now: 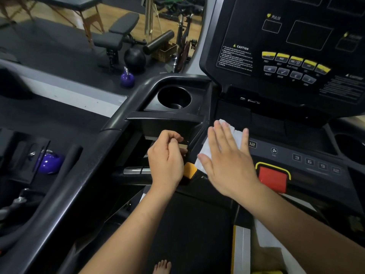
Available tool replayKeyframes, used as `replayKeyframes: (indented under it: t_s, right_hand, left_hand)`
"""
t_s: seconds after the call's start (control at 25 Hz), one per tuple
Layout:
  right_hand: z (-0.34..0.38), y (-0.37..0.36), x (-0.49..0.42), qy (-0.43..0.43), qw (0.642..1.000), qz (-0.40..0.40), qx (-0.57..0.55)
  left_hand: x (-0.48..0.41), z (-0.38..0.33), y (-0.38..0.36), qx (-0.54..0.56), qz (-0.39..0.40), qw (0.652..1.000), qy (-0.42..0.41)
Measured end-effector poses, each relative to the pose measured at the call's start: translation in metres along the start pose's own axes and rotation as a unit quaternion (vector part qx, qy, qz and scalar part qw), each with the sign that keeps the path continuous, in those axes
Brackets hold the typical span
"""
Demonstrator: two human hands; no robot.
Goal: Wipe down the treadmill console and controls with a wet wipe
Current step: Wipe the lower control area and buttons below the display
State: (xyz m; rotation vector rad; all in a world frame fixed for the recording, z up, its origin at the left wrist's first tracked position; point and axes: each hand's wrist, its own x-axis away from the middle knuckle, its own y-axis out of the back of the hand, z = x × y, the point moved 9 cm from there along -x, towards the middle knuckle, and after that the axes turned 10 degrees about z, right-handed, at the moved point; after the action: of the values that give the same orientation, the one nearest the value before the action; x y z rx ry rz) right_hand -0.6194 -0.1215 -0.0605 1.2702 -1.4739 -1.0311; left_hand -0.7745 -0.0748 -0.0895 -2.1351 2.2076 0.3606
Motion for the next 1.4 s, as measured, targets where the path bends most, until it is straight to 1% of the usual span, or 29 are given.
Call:
replayKeyframes:
  t_s: [0.08,0.16,0.2,0.24,0.28,0.4,0.44,0.48,0.52,0.56,0.64,0.68,0.76,0.8,0.84,0.92,1.0,1.12,1.16,1.24,1.28,1.32,1.36,1.4]
  right_hand:
    - [0.023,-0.007,0.007,0.040,0.999,-0.003,0.003]
    - [0.051,-0.017,0.021,0.119,0.993,0.005,0.005]
    - [0.054,-0.017,0.023,0.145,0.989,0.004,0.010]
    - [0.047,-0.015,0.018,0.151,0.988,-0.002,0.017]
    - [0.033,-0.010,0.010,0.133,0.991,-0.006,0.019]
    - [-0.018,-0.001,-0.015,0.006,1.000,0.006,-0.022]
    - [-0.019,-0.001,-0.017,-0.013,0.999,0.006,-0.031]
    - [-0.009,0.000,-0.013,-0.004,0.999,0.000,-0.034]
    - [0.010,-0.001,-0.005,0.032,0.999,-0.011,-0.025]
    - [0.032,-0.002,0.005,0.088,0.996,-0.019,-0.010]
    - [0.068,-0.008,0.020,0.210,0.977,-0.022,0.028]
    - [0.075,-0.008,0.020,0.251,0.967,-0.014,0.037]
    - [0.076,0.001,0.007,0.289,0.957,-0.003,0.034]
    - [0.075,0.005,0.000,0.297,0.954,-0.012,0.035]
    - [0.071,0.010,-0.007,0.298,0.954,-0.021,0.042]
    - [0.050,0.016,-0.027,0.266,0.963,-0.019,0.035]
    - [0.023,0.021,-0.041,0.221,0.975,-0.016,-0.008]
    - [0.024,0.024,-0.031,0.175,0.982,-0.047,-0.042]
    - [0.037,0.019,-0.020,0.180,0.982,-0.051,-0.033]
    - [0.068,0.004,0.004,0.230,0.972,-0.040,-0.003]
    - [0.075,-0.001,0.011,0.253,0.967,-0.035,0.004]
    - [0.072,-0.001,0.012,0.259,0.965,-0.034,0.003]
    - [0.061,0.000,0.010,0.242,0.970,-0.033,0.000]
    - [0.046,0.000,0.007,0.205,0.978,-0.031,-0.004]
  left_hand:
    - [0.000,-0.002,0.001,-0.010,-0.003,1.000,-0.009]
    - [0.000,-0.005,0.003,-0.034,-0.013,0.999,-0.019]
    - [0.000,-0.006,0.003,-0.041,-0.015,0.999,-0.024]
    - [0.000,-0.006,0.002,-0.038,-0.014,0.999,-0.024]
    - [-0.001,-0.004,0.002,-0.025,-0.010,0.999,-0.018]
    - [0.000,0.001,-0.001,0.007,-0.001,1.000,0.005]
    - [-0.001,0.002,-0.001,0.008,-0.002,1.000,0.004]
    - [-0.001,0.001,0.000,0.007,-0.006,1.000,-0.001]
    - [-0.001,-0.001,0.001,0.003,-0.013,1.000,-0.009]
    - [0.000,-0.004,0.002,-0.008,-0.023,0.999,-0.021]
    - [-0.001,-0.008,0.006,-0.037,-0.047,0.997,-0.046]
    - [-0.001,-0.008,0.008,-0.041,-0.056,0.997,-0.046]
    - [-0.002,-0.004,0.012,-0.027,-0.062,0.997,-0.031]
    - [-0.003,-0.002,0.013,-0.021,-0.061,0.998,-0.025]
    - [-0.003,-0.002,0.013,-0.021,-0.059,0.998,-0.024]
    - [-0.002,-0.005,0.012,-0.031,-0.053,0.998,-0.033]
    - [-0.002,-0.005,0.009,-0.033,-0.046,0.998,-0.029]
    - [-0.002,-0.004,0.009,-0.034,-0.045,0.998,-0.028]
    - [-0.001,-0.006,0.009,-0.031,-0.046,0.998,-0.032]
    - [-0.001,-0.008,0.008,-0.032,-0.040,0.998,-0.036]
    - [-0.002,-0.008,0.007,-0.035,-0.034,0.998,-0.037]
    - [-0.002,-0.008,0.006,-0.038,-0.028,0.998,-0.037]
    - [-0.002,-0.008,0.005,-0.038,-0.023,0.998,-0.038]
    - [-0.002,-0.009,0.004,-0.039,-0.019,0.998,-0.040]
